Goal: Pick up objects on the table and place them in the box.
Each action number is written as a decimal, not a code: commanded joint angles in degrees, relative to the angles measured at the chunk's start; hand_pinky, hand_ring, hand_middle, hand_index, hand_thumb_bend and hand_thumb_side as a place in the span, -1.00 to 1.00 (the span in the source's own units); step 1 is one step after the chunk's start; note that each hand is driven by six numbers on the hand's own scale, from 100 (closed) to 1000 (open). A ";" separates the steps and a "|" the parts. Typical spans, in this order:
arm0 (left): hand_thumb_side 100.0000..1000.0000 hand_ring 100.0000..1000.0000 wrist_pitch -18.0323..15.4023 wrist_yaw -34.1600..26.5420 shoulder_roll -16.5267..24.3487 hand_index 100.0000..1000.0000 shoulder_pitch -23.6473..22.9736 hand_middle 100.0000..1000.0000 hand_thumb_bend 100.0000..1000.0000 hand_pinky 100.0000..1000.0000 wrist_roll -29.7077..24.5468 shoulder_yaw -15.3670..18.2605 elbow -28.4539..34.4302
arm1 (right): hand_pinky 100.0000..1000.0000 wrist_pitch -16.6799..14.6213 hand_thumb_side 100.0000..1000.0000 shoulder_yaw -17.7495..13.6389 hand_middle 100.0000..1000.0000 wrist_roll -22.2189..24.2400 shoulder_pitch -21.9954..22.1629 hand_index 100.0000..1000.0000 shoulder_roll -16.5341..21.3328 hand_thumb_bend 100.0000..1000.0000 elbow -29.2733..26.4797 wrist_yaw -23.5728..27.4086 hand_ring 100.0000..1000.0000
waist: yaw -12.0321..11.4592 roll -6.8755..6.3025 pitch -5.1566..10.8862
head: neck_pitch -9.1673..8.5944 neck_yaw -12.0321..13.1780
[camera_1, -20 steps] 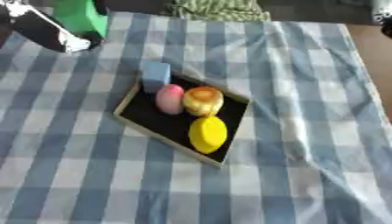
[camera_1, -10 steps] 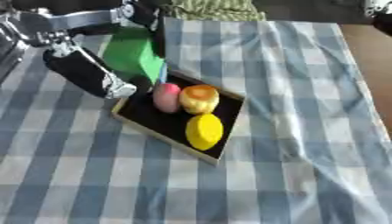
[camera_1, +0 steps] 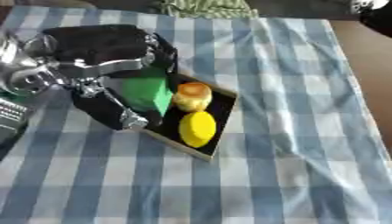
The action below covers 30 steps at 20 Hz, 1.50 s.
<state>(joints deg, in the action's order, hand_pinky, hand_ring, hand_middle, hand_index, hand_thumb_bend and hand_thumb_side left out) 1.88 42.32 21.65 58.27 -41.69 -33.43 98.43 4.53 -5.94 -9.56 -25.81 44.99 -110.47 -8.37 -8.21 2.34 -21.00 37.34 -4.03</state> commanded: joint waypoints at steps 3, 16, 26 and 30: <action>-1.00 0.39 -3.20 6.84 -2.13 0.26 -0.43 0.18 -0.30 0.59 4.62 -0.06 -5.47 | 0.56 -0.27 -0.69 -0.38 0.17 0.18 -0.39 0.41 0.77 -1.00 -0.52 0.34 0.58 | 0.20 -0.33 2.01 | -0.03 0.16; -1.00 0.54 -5.77 10.72 -4.94 0.56 -2.46 0.43 -0.14 0.69 10.82 0.79 -10.91 | 0.56 -0.40 -0.66 -0.18 0.17 0.57 0.18 0.41 0.39 -1.00 -0.17 0.62 0.58 | 0.27 -0.14 1.80 | 0.18 0.48; -1.00 0.50 -1.54 7.01 -1.23 0.54 -2.38 0.39 -0.33 0.67 12.60 6.54 0.83 | 0.56 -0.49 -0.67 -0.28 0.17 0.50 0.57 0.41 0.57 -1.00 -0.09 0.55 0.58 | -0.21 -0.15 2.24 | 0.38 -0.13; -1.00 0.47 2.54 1.13 2.98 0.51 -1.82 0.35 -0.42 0.67 15.81 12.99 9.28 | 0.56 -0.58 -0.70 -0.64 0.18 0.18 0.86 0.41 0.97 -1.00 -0.53 0.39 0.58 | -0.73 -0.31 2.56 | 0.67 -0.76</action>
<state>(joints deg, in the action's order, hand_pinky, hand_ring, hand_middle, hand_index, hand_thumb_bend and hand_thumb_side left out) 3.21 45.11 22.42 55.08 -26.76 -22.88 104.56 4.04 -5.68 -9.17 -24.61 44.12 -110.13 -7.95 -9.01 2.34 -20.71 37.82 -4.48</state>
